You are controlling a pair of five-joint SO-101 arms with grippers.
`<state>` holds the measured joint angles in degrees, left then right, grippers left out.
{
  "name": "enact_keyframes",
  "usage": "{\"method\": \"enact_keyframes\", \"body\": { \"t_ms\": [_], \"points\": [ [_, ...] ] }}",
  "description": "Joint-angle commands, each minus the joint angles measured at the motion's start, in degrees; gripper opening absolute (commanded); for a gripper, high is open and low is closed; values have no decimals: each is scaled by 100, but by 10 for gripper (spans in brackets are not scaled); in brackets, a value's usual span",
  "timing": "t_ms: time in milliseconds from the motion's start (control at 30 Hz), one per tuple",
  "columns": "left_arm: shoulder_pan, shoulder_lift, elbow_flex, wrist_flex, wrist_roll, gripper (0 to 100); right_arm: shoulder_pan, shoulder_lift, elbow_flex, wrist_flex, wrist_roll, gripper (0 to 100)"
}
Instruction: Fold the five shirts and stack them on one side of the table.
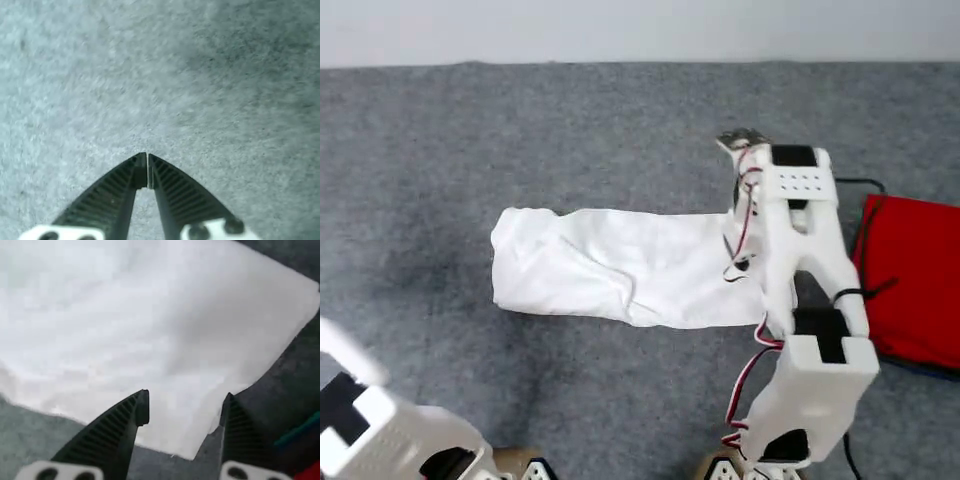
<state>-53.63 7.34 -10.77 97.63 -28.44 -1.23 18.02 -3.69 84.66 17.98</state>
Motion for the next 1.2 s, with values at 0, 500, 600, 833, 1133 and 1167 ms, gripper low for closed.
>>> {"method": "enact_keyframes", "body": {
  "t_ms": [0,500,600,833,1133,1167],
  "points": [
    [299,-369,-57,114,-53,15,145,-400,308,-673,-70,243],
    [501,-360,-40,273,-44,15,673,-382,1477,-2396,-413,242],
    [510,-360,-40,273,-44,15,637,-224,1688,-2624,-413,240],
    [510,-360,-40,273,-44,15,637,101,1363,-2334,-396,7],
    [510,-369,-40,273,-44,15,453,-541,888,-1446,-378,9],
    [510,-369,-40,273,-44,15,347,-681,826,-1341,-378,9]
  ]
}}
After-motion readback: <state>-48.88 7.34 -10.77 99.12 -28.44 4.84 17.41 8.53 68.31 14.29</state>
